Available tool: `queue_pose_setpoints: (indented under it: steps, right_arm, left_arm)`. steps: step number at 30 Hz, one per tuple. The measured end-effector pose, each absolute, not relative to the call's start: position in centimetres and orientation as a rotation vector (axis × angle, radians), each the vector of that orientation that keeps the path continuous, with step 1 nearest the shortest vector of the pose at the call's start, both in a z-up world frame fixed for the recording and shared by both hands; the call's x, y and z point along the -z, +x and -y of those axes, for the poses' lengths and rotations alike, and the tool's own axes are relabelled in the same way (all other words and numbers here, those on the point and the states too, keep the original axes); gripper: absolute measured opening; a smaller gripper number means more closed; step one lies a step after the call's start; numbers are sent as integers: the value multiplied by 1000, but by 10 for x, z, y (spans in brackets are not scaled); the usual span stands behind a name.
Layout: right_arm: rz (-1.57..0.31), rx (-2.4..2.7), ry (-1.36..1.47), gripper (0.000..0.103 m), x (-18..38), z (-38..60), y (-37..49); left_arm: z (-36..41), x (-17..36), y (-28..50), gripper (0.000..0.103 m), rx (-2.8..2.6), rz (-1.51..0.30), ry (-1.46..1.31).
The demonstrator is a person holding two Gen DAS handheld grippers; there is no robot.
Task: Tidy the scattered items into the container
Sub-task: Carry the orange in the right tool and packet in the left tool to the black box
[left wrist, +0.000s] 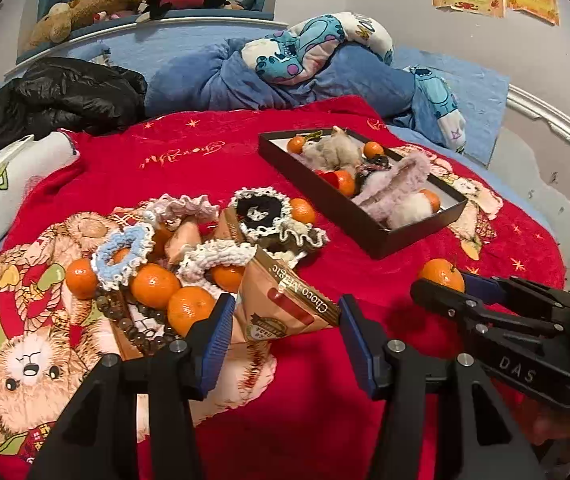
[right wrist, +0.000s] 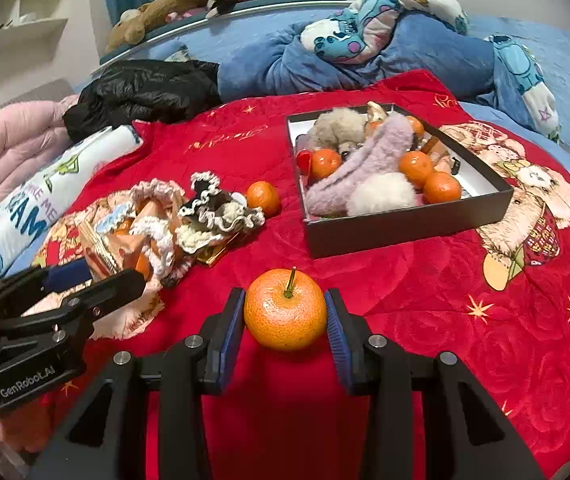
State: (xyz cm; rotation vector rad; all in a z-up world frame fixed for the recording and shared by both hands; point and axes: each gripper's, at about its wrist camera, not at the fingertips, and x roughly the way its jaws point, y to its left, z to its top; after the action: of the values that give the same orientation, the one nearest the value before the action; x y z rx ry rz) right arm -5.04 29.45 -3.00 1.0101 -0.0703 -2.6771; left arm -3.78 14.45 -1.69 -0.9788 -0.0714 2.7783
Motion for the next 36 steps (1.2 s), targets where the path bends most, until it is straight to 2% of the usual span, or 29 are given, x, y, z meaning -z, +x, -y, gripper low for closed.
queue_pose_setpoints:
  steps: [12, 20, 26, 36]
  right_arm:
    - [134, 2689, 961, 38, 19, -312, -49]
    - [187, 2679, 915, 38, 11, -316, -57]
    - [237, 2660, 876, 38, -6, -338, -61]
    - [146, 2658, 849, 38, -53, -380, -114]
  left_arm:
    - [-164, 28, -45, 54, -2733, 38, -1000]
    - [-174, 10, -61, 54, -2708, 93, -943]
    - [-193, 6, -84, 55, -2683, 19, -976]
    - [-220, -42, -155, 55, -2649, 73, -956]
